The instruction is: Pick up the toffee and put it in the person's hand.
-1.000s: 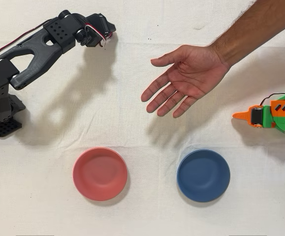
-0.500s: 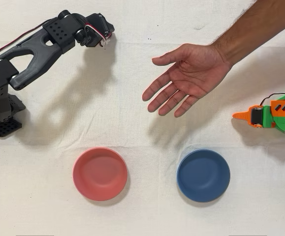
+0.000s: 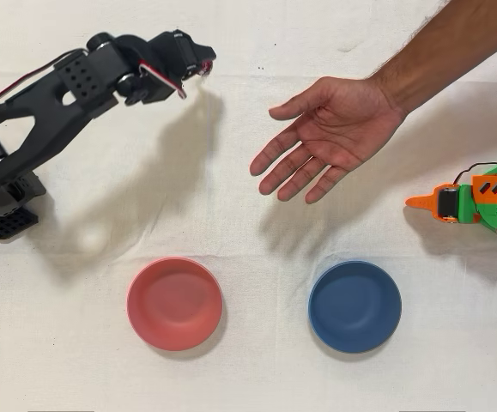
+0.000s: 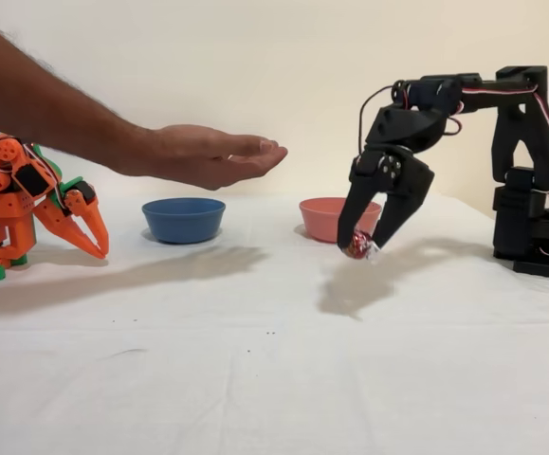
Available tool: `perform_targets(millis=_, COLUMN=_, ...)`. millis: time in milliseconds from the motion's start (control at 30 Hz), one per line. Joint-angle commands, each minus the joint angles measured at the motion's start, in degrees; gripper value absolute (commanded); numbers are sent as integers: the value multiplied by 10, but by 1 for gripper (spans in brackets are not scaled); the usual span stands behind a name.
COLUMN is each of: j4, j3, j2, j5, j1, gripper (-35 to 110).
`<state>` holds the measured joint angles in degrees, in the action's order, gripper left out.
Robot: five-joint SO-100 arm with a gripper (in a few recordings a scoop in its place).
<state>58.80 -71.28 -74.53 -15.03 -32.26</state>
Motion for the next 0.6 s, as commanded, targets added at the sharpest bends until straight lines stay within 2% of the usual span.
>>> perform_targets(millis=0, j4=1, j3=-13, j2=-117, j5=-1, j1=28, gripper=16)
perform_targets(millis=567, j4=-28, j3=-36, j2=-217, j5=33, j1=164, gripper=16)
